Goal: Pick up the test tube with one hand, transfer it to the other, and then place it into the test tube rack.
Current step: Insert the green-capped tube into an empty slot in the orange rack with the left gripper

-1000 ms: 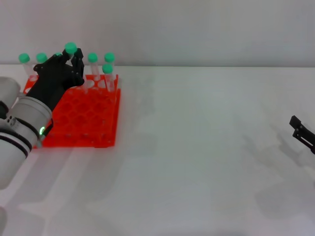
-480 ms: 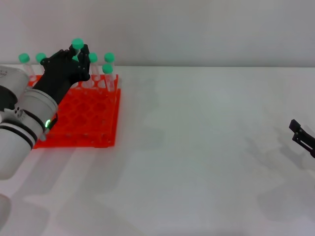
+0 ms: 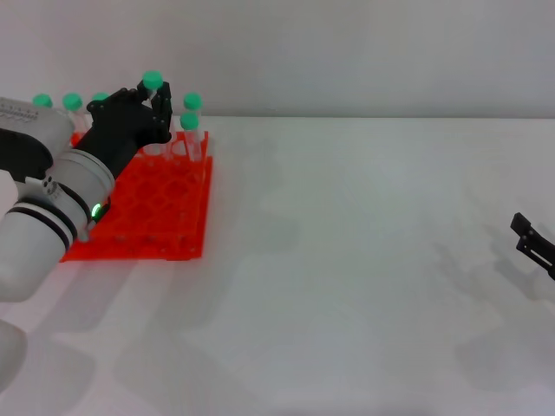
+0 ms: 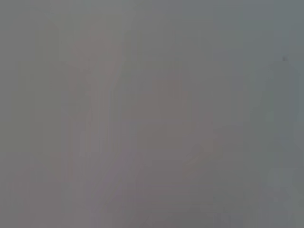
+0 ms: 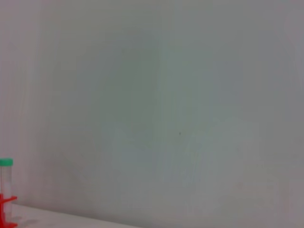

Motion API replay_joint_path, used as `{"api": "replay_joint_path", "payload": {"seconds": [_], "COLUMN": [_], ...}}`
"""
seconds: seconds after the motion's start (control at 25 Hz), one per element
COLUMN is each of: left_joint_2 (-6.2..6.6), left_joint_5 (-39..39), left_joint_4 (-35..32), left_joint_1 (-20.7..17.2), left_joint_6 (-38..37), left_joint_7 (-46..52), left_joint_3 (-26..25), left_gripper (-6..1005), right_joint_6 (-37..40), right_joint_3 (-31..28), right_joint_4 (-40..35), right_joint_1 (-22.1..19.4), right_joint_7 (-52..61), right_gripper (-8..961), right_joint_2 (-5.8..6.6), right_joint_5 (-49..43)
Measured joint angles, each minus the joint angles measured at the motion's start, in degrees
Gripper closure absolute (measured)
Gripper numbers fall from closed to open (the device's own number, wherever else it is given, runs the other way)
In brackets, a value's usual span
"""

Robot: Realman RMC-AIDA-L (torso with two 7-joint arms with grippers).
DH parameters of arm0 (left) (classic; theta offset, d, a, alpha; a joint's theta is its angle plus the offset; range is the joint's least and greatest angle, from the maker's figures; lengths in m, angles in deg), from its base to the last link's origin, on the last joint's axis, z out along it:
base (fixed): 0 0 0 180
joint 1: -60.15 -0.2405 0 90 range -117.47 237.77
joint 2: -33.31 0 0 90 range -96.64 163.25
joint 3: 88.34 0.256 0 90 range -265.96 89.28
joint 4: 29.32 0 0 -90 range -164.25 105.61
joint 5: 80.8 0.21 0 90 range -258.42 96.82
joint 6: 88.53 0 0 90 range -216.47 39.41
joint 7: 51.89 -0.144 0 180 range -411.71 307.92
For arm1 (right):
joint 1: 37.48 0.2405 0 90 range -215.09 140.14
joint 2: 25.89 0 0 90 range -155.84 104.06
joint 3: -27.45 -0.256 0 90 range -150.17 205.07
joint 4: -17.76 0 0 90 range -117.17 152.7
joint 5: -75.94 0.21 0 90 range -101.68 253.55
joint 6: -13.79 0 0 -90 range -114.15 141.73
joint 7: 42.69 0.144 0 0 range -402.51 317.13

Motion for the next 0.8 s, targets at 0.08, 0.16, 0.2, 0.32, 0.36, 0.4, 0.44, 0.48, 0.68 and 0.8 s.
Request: {"api": "replay_joint_path", "payload": {"seconds": [0.08,0.16,0.2,0.32,0.36,0.4,0.44,0.48,0.68,0.8], "left_joint_2": [-0.1,-0.2,-0.21,-0.14,-0.08,-0.08,-0.07,-0.08,-0.14,-0.25], "left_joint_5": [0.04,0.05,0.06,0.06,0.06,0.06,0.07,0.07,0.07,0.34], "left_joint_4": [0.0,0.0,0.0,-0.23,-0.52,-0.52,-0.76,-0.76,-0.84,-0.87], "left_joint_1": [0.17,0.26,0.29,0.37,0.51,0.51,0.59,0.58,0.48,0.43], "left_joint_6": [-0.66,-1.21,-1.47,-2.51,-2.97,-2.97,-3.17,-3.23,-6.07,-8.0], "left_joint_7": [-0.01,-0.02,-0.02,-0.02,-0.02,-0.02,-0.03,-0.02,-0.03,0.01], "left_joint_3": [0.0,0.07,0.13,0.22,0.22,0.22,0.27,0.29,0.43,0.44], "left_gripper": [792,792,792,792,793,793,793,793,792,793], "right_joint_6": [-0.31,-0.58,-0.71,-0.88,-0.89,-0.9,-0.91,-0.91,-0.91,-1.02], "right_joint_3": [-0.08,-0.12,-0.15,-0.24,-0.25,-0.25,-0.26,-0.27,-0.28,-0.27], "right_joint_4": [0.0,0.0,0.0,0.0,0.0,0.01,0.0,0.0,0.0,0.01], "right_joint_1": [-0.04,-0.06,-0.07,-0.08,-0.08,-0.08,-0.08,-0.08,-0.07,-0.05], "right_joint_7": [-0.02,-0.02,-0.02,-0.02,-0.02,-0.02,-0.02,-0.02,-0.02,-0.01], "right_gripper": [79,79,79,79,79,79,79,79,79,79], "right_joint_2": [0.04,0.04,0.04,0.03,0.03,0.03,0.03,0.03,0.07,0.09], "right_joint_5": [0.0,0.0,0.0,0.0,0.0,0.0,0.0,0.0,0.0,0.0]}}
